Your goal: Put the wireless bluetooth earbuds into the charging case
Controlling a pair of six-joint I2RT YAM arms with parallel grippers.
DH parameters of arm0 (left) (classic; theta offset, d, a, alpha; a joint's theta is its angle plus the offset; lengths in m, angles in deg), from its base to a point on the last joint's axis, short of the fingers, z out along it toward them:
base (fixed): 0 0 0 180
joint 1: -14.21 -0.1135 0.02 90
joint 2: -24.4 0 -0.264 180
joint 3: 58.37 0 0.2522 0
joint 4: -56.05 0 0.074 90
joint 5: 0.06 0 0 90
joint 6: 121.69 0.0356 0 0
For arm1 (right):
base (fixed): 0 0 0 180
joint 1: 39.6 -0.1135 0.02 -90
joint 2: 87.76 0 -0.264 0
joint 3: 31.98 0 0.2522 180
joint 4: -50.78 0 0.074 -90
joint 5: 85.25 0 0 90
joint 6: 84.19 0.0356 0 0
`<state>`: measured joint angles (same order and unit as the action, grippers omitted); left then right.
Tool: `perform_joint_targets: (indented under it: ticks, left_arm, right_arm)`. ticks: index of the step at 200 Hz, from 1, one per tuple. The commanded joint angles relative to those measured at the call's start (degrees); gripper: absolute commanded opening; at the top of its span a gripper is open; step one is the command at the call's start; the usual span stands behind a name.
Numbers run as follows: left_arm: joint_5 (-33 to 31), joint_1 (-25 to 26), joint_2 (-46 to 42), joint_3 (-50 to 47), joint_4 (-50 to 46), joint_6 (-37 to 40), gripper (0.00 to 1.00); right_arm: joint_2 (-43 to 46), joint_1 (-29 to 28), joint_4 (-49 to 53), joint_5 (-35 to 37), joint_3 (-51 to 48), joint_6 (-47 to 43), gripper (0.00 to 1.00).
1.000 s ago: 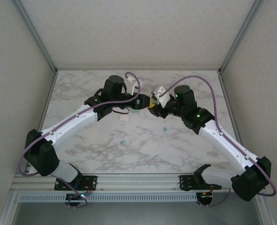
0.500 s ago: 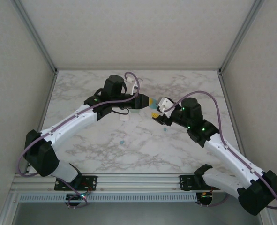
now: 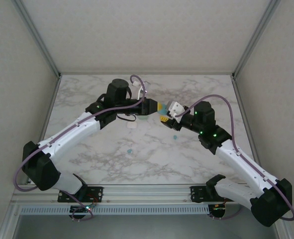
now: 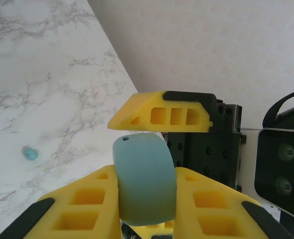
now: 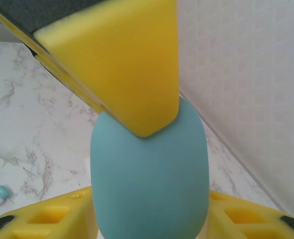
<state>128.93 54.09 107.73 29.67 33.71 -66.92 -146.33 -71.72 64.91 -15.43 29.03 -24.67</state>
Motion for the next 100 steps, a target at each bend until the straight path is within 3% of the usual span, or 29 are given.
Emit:
perform_joint_targets:
  ticks: [1,31,66,94,100]
  left_arm:
    - [1.12,-0.42,-1.87,0.97,1.39,-0.64,0.17]
    - [1.82,-0.42,-1.47,0.91,1.9,-1.06,0.17]
    - [1.99,-0.42,-1.9,0.16,1.9,-1.34,0.17]
    - [0.84,-0.42,-2.25,-0.14,2.69,-0.59,0.27]
    - [0.47,-0.44,-2.55,-0.19,3.18,0.08,0.34]
  right_arm:
    - [1.72,0.37,-2.12,-1.56,0.95,0.44,0.52]
    - [1.73,0.3,-1.94,-1.76,1.08,1.05,0.56]
    - [1.3,0.37,-1.6,-1.98,1.27,1.3,0.48]
    - [1.29,0.42,-0.05,-3.46,1.87,1.57,0.37]
    - [1.14,0.45,1.13,-4.3,2.41,1.61,0.36]
